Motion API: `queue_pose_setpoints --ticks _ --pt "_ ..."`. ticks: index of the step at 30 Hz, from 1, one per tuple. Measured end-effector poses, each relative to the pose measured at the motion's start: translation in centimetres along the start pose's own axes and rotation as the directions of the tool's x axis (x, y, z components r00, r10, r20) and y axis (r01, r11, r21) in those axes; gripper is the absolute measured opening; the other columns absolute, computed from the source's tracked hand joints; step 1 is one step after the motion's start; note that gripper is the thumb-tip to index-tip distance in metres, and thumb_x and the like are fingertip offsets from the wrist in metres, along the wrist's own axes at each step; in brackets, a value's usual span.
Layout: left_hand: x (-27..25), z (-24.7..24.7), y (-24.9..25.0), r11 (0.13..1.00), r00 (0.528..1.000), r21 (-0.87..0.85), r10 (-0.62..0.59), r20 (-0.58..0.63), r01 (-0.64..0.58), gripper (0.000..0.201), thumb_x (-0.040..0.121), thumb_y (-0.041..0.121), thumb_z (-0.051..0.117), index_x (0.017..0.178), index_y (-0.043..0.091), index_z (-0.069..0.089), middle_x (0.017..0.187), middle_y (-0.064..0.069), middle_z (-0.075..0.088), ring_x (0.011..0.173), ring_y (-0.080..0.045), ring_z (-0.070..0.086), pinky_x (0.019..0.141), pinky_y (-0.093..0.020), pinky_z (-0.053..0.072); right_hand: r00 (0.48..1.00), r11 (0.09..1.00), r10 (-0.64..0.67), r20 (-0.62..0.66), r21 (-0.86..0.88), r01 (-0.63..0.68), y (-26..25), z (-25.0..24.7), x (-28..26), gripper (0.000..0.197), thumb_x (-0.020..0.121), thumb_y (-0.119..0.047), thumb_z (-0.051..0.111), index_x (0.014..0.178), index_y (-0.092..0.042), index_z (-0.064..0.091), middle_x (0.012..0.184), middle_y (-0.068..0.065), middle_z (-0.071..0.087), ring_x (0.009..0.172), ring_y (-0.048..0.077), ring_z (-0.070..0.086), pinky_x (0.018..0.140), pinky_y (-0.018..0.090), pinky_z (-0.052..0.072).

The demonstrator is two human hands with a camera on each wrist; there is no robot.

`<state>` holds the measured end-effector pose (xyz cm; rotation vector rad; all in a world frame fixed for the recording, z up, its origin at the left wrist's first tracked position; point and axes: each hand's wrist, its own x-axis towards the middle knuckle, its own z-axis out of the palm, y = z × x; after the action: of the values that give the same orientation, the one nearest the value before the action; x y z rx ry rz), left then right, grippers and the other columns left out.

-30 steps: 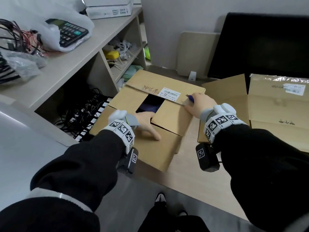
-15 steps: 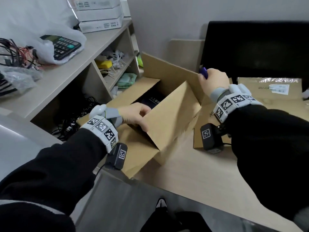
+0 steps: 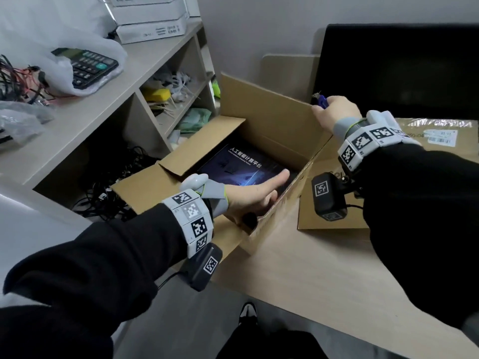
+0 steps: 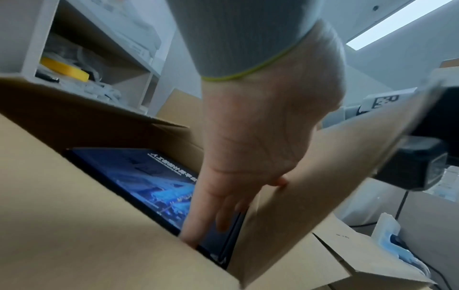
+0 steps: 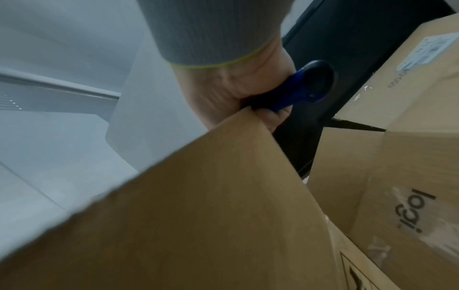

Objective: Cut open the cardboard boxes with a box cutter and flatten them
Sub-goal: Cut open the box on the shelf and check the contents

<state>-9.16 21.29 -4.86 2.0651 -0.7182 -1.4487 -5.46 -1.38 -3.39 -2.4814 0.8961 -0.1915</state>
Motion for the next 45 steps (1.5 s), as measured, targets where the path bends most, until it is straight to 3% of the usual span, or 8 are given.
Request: queue_pose_setpoints --ticks 1,4,9,14,19,27,32,45 --pt "-0.3 0.2 2.0 0.915 0.998 -0.399 -0.056 0.002 0.052 0.062 0.092 0.07 0.021 0.099 0.018 0.054 0.085 -0.011 0.046 0.082 -0.034 0.051 0.094 -0.046 0.035 1.0 1.0 -0.002 0.001 0.005 0.002 -0.1 0.1 -0.1 0.035 0.098 -0.035 0.045 0.111 -0.007 0.059 0.093 0.011 0.054 0.104 0.035 0.059 0.077 0.033 0.04" --pt "2.3 0.5 -0.2 0.945 0.994 0.313 -0.069 -0.084 0.092 0.075 0.078 0.085 0.027 0.12 0.023 0.037 0.117 -0.01 0.051 0.092 -0.025 0.056 0.091 -0.039 0.044 1.0 1.0 -0.014 -0.017 0.022 0.015 0.3 0.3 0.0 0.033 0.098 -0.036 0.045 0.107 -0.007 0.058 0.092 0.012 0.055 0.1 0.034 0.059 0.075 0.034 0.04" --pt "4.3 0.7 1.2 0.975 0.978 0.085 -0.207 0.005 0.206 0.12 0.054 0.084 0.053 0.149 0.04 -0.006 0.15 0.002 0.032 0.127 -0.03 0.046 0.101 -0.051 0.042 0.996 0.996 -0.087 -0.024 0.027 0.087 1.6 0.9 0.0 0.028 0.098 -0.037 0.043 0.094 -0.01 0.048 0.088 0.011 0.055 0.091 0.034 0.059 0.07 0.033 0.039" --pt "5.7 -0.1 1.5 0.984 0.988 0.082 -0.157 0.003 0.157 0.099 0.079 0.061 0.065 0.151 0.037 0.002 0.148 0.008 0.034 0.119 -0.016 0.043 0.079 -0.032 0.044 0.977 0.977 -0.211 0.04 0.035 0.209 3.6 1.0 -1.0 0.047 0.098 -0.032 0.044 0.144 -0.029 0.035 0.131 0.01 0.055 0.116 0.033 0.054 0.091 0.037 0.044" --pt "6.4 -0.9 2.0 0.976 0.981 0.102 -0.194 0.016 0.192 0.095 0.072 0.056 0.073 0.146 0.043 0.016 0.145 0.005 0.038 0.129 -0.027 0.04 0.087 -0.055 0.048 0.96 0.96 -0.28 -0.009 -0.023 0.279 3.1 0.1 -2.2 0.066 0.092 -0.031 0.054 0.149 -0.021 0.024 0.141 0.009 0.037 0.114 0.034 0.053 0.091 0.04 0.046" --pt "7.7 1.3 3.4 0.872 0.976 0.446 -0.135 -0.173 0.2 0.078 0.075 0.046 0.077 0.134 0.014 0.038 0.128 -0.005 0.048 0.116 -0.026 0.051 0.051 -0.024 0.048 0.951 0.951 -0.309 0.006 0.0 0.309 1.4 -1.3 -6.7 0.018 0.091 -0.03 0.051 0.078 -0.021 0.042 0.074 -0.001 0.05 0.076 0.029 0.055 0.064 0.031 0.039" --pt "10.3 3.2 2.2 0.774 0.931 0.553 -0.128 -0.342 0.309 0.141 0.03 0.078 0.073 0.143 0.008 0.027 0.141 -0.009 0.034 0.132 -0.03 0.036 0.107 -0.044 0.036 0.921 0.925 -0.212 0.326 -0.236 0.297 1.6 0.7 -8.6 0.027 0.094 -0.029 0.046 0.069 -0.017 0.045 0.081 0.005 0.055 0.073 0.028 0.053 0.055 0.029 0.036" --pt "8.5 4.6 2.2 0.749 0.903 0.586 -0.039 -0.427 0.31 0.095 0.069 0.052 0.078 0.134 0.008 0.025 0.136 -0.007 0.031 0.129 -0.024 0.032 0.101 -0.034 0.03 0.894 0.96 0.279 0.352 -0.094 -0.263 13.6 4.2 -10.6 0.023 0.097 -0.027 0.042 0.085 -0.009 0.046 0.086 0.011 0.053 0.077 0.027 0.049 0.063 0.027 0.037"
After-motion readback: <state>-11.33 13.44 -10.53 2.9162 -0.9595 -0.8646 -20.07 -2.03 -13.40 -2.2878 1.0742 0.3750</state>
